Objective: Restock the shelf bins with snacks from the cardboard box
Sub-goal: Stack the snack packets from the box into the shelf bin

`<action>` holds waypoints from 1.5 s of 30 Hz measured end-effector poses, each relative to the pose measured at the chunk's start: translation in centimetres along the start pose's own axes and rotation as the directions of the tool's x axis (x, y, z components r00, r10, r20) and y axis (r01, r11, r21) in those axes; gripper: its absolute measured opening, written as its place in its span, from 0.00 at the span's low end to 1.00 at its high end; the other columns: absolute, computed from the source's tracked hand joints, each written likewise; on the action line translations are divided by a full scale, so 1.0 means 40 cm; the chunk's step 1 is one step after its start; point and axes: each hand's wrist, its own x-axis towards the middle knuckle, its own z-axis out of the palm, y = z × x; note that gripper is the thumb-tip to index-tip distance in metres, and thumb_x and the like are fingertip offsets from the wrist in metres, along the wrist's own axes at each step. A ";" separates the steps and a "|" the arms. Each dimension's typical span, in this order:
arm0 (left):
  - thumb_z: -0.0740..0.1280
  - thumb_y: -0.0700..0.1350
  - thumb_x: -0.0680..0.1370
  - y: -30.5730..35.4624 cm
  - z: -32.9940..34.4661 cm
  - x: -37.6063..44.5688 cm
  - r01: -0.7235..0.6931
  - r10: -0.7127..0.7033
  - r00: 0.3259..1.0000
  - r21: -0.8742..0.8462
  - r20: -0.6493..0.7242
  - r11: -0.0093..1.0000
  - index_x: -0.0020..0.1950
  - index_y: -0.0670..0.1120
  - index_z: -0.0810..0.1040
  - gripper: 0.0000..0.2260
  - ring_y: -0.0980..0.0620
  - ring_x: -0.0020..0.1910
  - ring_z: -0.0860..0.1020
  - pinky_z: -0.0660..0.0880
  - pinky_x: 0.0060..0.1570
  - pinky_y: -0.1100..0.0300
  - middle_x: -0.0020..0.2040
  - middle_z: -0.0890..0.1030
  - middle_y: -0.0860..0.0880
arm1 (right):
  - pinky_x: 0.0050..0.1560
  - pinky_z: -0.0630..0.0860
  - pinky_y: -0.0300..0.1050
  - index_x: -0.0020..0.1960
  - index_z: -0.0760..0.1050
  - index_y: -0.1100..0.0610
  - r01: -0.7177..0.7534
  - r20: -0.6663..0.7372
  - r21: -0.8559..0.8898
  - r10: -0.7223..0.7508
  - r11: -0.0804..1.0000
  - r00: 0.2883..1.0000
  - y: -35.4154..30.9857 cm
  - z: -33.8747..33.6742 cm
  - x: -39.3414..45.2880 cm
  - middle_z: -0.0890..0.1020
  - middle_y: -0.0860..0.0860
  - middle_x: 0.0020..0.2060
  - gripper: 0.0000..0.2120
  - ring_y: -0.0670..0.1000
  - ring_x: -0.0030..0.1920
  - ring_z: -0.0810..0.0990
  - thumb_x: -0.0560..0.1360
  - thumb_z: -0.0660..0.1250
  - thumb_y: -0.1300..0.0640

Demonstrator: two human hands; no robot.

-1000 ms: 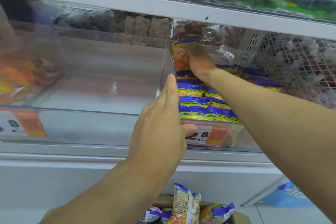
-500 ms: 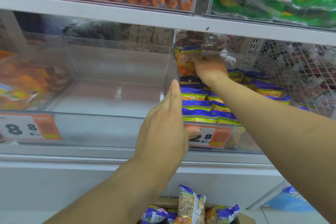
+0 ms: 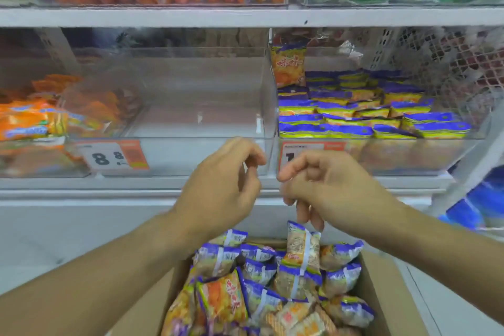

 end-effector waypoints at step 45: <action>0.83 0.44 0.64 -0.087 -0.093 -0.461 0.929 -0.859 0.094 0.266 0.503 0.258 0.48 0.43 0.82 0.17 0.51 0.40 0.82 0.80 0.42 0.59 0.44 0.86 0.46 | 0.40 0.82 0.44 0.62 0.77 0.60 -0.232 0.354 -0.412 0.390 0.881 0.850 0.215 0.222 -0.007 0.83 0.56 0.57 0.28 0.52 0.44 0.84 0.69 0.79 0.46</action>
